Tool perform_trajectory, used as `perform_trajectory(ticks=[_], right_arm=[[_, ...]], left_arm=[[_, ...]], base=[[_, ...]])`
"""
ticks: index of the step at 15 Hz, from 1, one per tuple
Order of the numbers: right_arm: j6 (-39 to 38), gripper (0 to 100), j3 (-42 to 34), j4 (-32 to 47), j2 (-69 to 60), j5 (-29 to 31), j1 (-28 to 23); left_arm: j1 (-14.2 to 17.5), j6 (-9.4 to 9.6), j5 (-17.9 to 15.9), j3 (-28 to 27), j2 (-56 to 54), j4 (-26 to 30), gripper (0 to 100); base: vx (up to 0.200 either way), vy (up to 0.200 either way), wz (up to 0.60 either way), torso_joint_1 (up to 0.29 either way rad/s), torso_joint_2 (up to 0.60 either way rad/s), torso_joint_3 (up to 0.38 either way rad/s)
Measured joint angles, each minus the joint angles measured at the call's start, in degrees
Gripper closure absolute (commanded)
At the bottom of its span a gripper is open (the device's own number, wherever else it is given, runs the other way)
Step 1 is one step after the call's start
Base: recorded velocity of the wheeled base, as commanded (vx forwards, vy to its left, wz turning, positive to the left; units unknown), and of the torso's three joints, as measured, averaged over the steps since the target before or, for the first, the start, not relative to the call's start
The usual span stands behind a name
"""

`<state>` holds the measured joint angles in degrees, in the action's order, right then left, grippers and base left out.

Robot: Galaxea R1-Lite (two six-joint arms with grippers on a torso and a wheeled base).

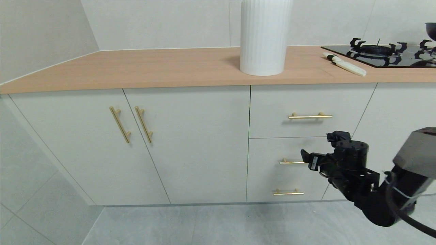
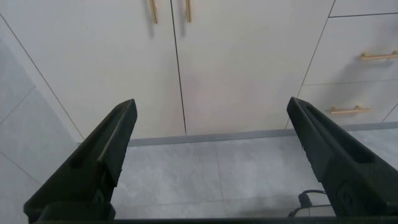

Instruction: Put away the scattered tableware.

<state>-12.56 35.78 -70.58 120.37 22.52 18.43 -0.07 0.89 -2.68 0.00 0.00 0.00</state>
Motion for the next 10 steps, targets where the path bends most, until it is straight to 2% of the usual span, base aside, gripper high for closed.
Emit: perform_trajectory(ticks=[3,5,10], right_arm=[[3.78,0,-9.87,4.66,-14.86,0.90,2.60],[6.42,0,-16.57,6.27,-24.26,4.11,3.84],[14.58,0,-27.32,8.01,-48.15,8.83,4.47]], left_arm=[[-0.02,0.00,0.00,0.00,0.00,0.00,0],[0.00,0.00,0.01,0.00,0.00,0.00,0],[-0.04,0.00,0.00,0.00,0.00,0.00,0]], base=[[0.000,0.000,0.00,0.000,0.00,0.000],[0.000,0.000,0.00,0.000,0.00,0.000],[0.000,0.000,0.00,0.000,0.00,0.000]])
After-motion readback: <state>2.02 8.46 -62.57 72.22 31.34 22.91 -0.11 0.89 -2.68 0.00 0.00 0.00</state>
